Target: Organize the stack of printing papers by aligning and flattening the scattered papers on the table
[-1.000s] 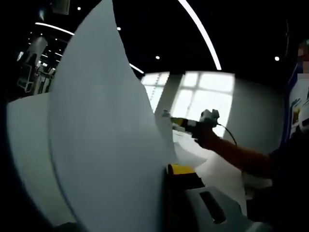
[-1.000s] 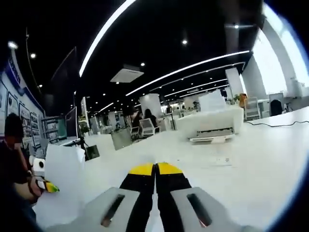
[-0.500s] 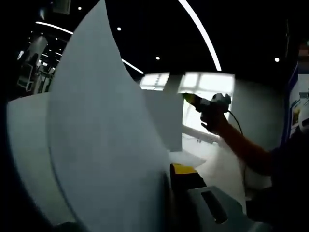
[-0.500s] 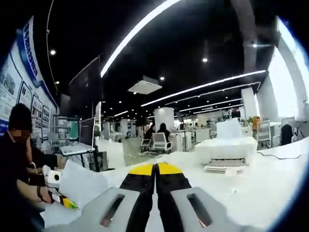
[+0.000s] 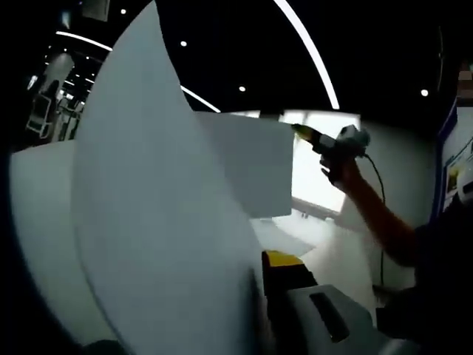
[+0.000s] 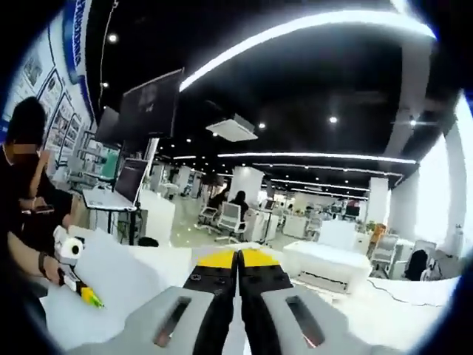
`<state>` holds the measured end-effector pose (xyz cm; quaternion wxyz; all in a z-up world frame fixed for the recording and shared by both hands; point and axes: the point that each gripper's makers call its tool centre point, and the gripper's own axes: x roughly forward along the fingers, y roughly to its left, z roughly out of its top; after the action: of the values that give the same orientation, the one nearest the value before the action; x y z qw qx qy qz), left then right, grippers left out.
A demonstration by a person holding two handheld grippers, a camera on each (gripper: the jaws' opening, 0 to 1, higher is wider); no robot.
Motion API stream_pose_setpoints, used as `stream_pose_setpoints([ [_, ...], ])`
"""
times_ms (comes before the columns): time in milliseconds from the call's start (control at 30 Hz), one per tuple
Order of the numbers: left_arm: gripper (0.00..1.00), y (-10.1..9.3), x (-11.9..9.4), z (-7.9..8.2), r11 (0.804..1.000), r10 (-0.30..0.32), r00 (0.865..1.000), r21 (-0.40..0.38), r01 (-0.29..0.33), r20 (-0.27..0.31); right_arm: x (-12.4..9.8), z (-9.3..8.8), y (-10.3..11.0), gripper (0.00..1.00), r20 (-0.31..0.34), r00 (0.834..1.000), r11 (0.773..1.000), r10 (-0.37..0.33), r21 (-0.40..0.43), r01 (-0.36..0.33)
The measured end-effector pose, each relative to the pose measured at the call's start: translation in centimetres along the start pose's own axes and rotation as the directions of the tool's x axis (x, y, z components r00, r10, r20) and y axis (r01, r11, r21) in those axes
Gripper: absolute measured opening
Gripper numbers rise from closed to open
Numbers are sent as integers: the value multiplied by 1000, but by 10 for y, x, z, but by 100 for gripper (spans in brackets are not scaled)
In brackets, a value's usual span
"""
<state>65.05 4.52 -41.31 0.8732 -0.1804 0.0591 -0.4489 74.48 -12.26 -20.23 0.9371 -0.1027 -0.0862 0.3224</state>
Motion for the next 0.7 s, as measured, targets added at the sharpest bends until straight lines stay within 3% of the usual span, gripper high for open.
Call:
stream_pose_setpoints([
  [133, 16, 1, 0, 0, 1000, 3, 1000, -2, -3, -3, -8, 21, -5, 0, 7, 999, 992, -50, -119, 51],
  [267, 16, 1, 0, -1, 1000, 3, 1000, 0, -3, -4, -18, 45, -13, 0, 22, 993, 956, -116, -269, 118],
  [700, 16, 8, -1, 0, 1000, 1, 1000, -1, -1, -2, -62, 114, -17, 0, 128, 983, 927, -133, -335, 170],
])
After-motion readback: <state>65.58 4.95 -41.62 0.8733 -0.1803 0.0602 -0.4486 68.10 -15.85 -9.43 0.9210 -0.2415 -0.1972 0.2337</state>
